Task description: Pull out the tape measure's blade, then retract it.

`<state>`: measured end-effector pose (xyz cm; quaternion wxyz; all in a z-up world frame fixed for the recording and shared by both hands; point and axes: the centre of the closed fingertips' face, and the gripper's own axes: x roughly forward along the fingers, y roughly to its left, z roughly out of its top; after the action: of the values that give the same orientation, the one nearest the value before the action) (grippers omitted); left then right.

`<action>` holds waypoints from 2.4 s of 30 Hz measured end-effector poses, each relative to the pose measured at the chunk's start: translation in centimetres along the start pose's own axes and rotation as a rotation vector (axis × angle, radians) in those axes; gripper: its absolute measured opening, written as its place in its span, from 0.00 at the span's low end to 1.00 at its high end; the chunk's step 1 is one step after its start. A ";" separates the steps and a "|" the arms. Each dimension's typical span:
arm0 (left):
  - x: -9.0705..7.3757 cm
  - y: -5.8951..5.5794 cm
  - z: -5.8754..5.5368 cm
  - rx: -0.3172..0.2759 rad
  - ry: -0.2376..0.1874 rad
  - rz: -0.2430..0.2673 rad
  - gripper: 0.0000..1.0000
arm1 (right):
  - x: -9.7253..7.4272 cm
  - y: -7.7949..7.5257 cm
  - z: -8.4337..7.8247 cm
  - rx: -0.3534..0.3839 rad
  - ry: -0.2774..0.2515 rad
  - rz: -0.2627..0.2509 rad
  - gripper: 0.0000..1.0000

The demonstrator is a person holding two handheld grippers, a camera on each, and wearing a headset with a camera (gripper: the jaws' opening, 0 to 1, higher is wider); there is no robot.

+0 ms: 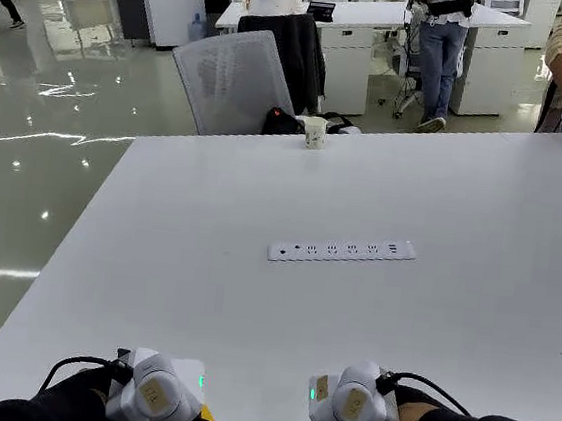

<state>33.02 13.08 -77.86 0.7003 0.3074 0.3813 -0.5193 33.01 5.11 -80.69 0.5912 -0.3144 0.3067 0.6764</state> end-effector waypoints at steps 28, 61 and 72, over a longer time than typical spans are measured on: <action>0.0 -0.2 0.2 0.005 0.001 0.000 0.34 | -1.0 0.2 -1.2 0.021 0.010 -0.003 0.10; 0.1 -0.3 0.2 0.006 -0.004 -0.007 0.34 | -2.0 0.5 -2.5 0.033 0.024 -0.016 0.10; 0.1 -0.3 0.2 0.010 -0.003 -0.003 0.34 | -2.2 0.5 -2.8 0.032 0.027 -0.016 0.10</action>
<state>32.77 12.79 -77.90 0.6985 0.3096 0.3779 -0.5229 32.95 1.56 -80.66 0.5974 -0.3168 0.3228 0.6622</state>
